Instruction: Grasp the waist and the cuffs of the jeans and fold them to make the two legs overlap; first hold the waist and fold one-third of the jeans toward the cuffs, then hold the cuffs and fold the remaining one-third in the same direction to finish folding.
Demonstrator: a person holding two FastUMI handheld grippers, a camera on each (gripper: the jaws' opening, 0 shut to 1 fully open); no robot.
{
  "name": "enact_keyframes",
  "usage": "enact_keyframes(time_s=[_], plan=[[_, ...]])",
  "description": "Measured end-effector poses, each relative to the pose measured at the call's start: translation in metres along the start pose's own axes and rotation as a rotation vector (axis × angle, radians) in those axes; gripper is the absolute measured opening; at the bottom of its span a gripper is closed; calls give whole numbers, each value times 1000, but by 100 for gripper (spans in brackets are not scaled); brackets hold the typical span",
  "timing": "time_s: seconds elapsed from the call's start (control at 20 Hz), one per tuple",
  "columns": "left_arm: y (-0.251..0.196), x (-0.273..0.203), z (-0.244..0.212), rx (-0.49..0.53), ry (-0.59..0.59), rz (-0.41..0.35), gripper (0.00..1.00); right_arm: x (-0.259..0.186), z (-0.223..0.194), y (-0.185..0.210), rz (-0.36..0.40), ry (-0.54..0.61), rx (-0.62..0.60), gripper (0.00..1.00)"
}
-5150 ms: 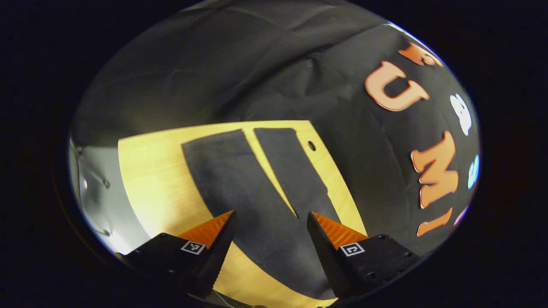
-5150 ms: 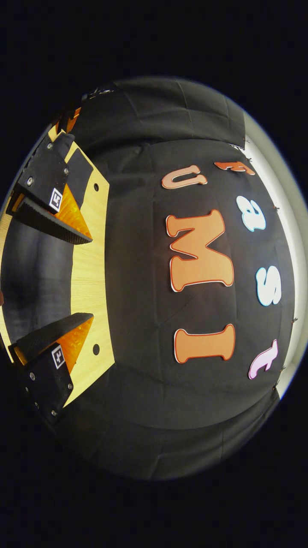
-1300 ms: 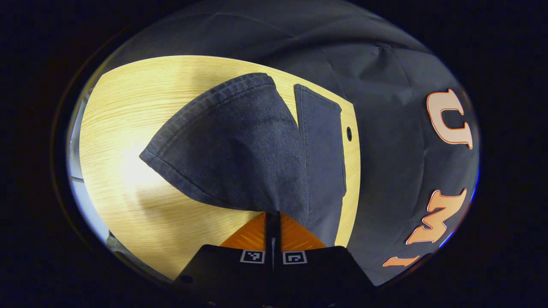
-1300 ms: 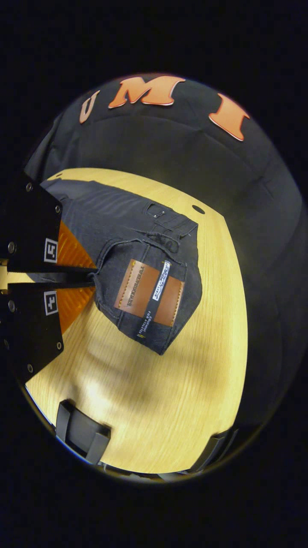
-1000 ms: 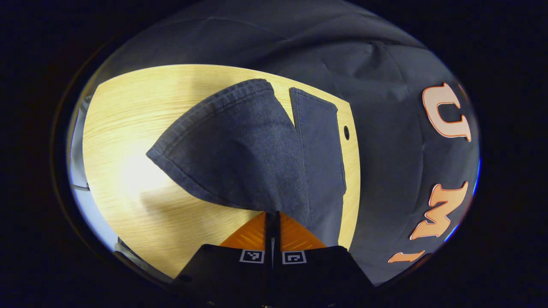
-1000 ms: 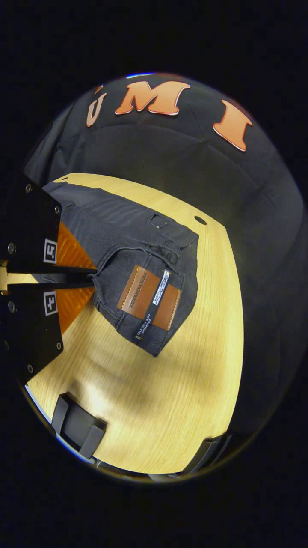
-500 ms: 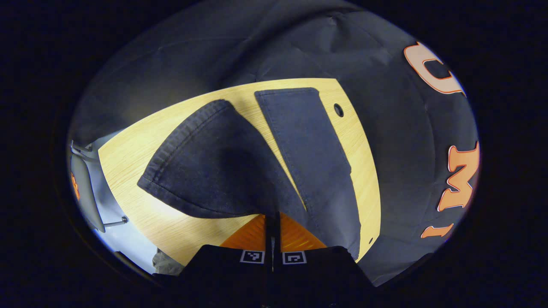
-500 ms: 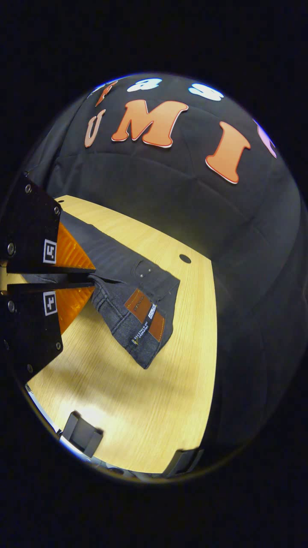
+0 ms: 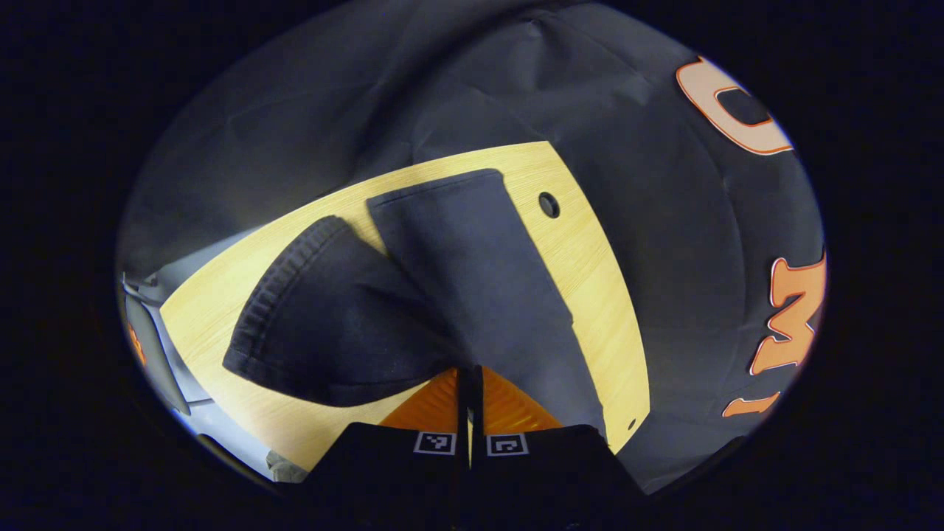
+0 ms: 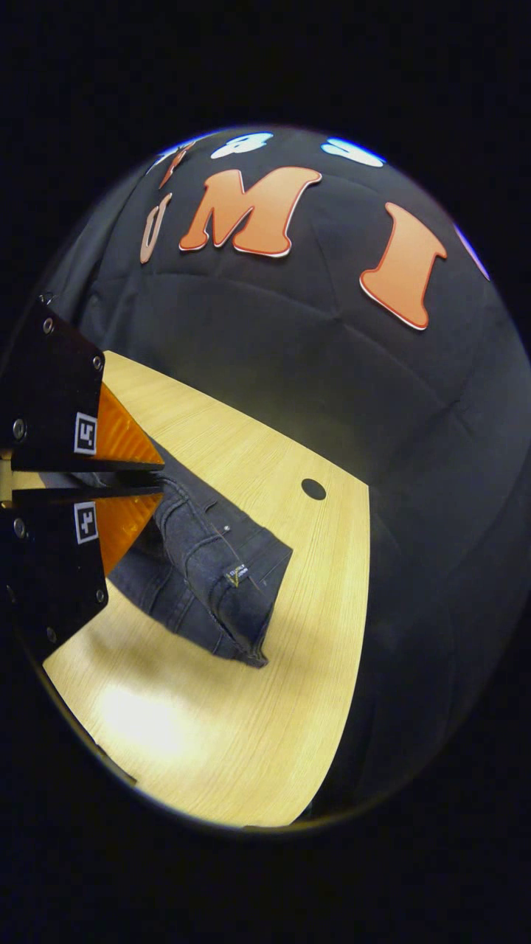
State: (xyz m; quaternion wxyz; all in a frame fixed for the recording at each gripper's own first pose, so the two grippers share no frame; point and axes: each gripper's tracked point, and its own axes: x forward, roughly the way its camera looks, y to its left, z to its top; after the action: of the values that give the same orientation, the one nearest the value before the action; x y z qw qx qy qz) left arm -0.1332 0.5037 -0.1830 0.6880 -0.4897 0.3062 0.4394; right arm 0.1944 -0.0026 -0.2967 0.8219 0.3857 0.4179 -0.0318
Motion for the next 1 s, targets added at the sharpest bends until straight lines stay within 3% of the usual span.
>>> enact_keyframes(time_s=[0.3,0.4,0.65,0.8,0.9,1.0], plan=[[-61,77,39,75,30,10,1,67,36,28,-9,-15,-27,9],[-70,101,47,97,36,36,1,89,50,40,-14,-31,-17,3],[-94,136,51,163,79,47,4,104,55,40,-62,-52,-24,3],[-111,146,48,209,103,3,61,104,56,30,-118,-70,-46,3],[-109,149,48,240,105,28,100,102,49,32,-117,-52,-56,37],[-110,146,48,254,108,28,98,98,45,32,-124,-56,-77,71]])
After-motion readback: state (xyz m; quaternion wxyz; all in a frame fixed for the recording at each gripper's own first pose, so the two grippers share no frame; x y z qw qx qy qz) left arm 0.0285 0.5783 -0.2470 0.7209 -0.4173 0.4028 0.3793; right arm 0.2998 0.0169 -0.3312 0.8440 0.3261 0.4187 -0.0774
